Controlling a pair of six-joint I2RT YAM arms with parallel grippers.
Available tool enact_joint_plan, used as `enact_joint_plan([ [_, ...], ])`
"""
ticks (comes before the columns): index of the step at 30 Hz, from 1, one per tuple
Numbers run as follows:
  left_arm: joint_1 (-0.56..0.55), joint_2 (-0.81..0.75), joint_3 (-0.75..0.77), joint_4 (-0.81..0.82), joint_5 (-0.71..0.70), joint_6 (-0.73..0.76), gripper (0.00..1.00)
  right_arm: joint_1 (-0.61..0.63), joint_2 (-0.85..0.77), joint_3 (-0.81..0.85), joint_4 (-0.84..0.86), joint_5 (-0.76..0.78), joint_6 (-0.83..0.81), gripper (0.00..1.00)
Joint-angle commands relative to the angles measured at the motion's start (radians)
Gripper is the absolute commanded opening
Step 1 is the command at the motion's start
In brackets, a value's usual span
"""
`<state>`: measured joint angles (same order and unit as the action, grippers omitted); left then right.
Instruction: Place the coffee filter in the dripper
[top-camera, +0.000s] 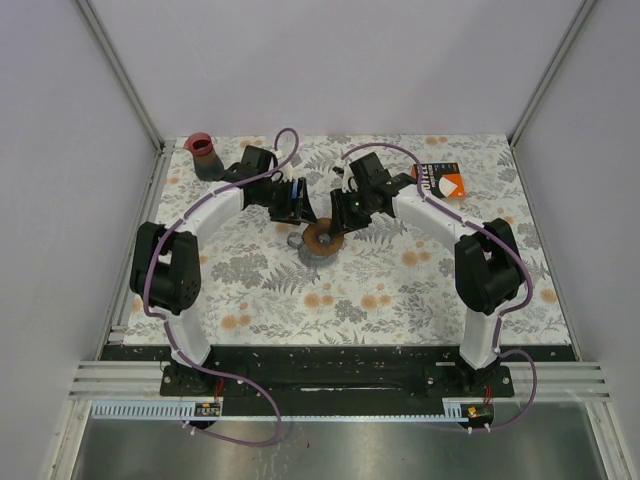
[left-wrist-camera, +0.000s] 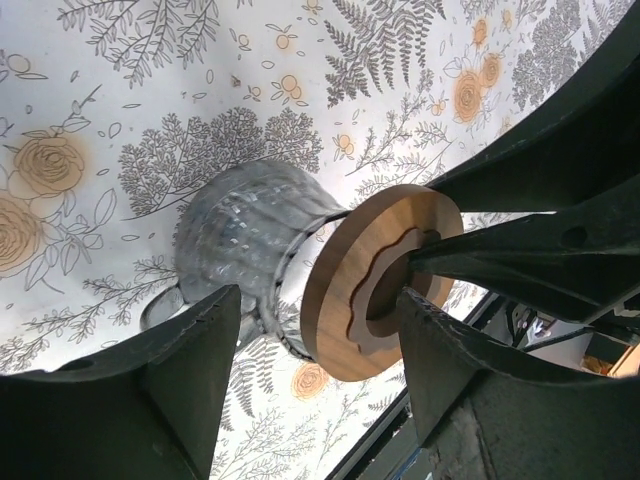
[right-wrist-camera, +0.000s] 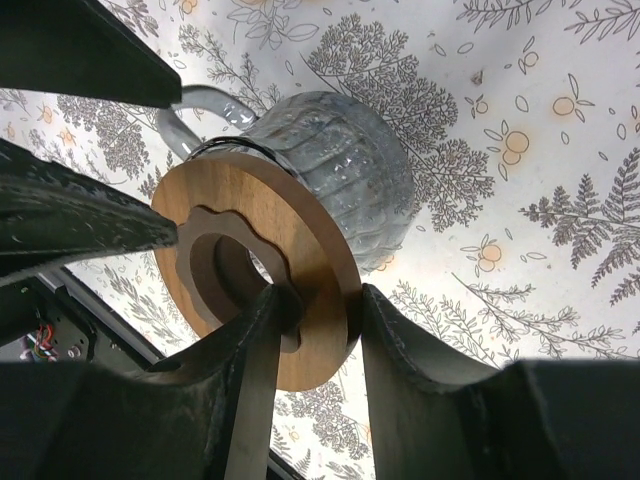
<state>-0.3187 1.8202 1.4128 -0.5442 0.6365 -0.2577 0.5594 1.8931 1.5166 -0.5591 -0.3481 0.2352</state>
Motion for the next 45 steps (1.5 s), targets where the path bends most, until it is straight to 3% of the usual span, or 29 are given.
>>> enact_joint_plan([
  [1,0.009,-0.062,0.075,-0.019,-0.026,0.034,0.67,0.007,-0.014,0.053,-0.056,0.023,-0.027,0.25],
  [19,0.102,-0.113,0.109,-0.065,-0.023,0.058,0.71,0.031,0.109,0.241,-0.173,-0.011,-0.097,0.27],
  [30,0.113,-0.096,0.098,-0.065,-0.014,0.064,0.71,0.033,0.133,0.269,-0.205,0.006,-0.119,0.66],
  [34,0.115,-0.084,0.120,-0.077,-0.052,0.075,0.71,0.033,0.118,0.277,-0.216,0.015,-0.131,0.76],
  [38,0.115,-0.059,0.162,-0.079,-0.209,0.063,0.71,0.031,0.072,0.287,-0.217,0.011,-0.137,0.80],
  [45,0.044,0.042,0.319,-0.073,-0.573,0.096,0.72,0.031,-0.052,0.260,-0.197,0.141,-0.160,0.99],
])
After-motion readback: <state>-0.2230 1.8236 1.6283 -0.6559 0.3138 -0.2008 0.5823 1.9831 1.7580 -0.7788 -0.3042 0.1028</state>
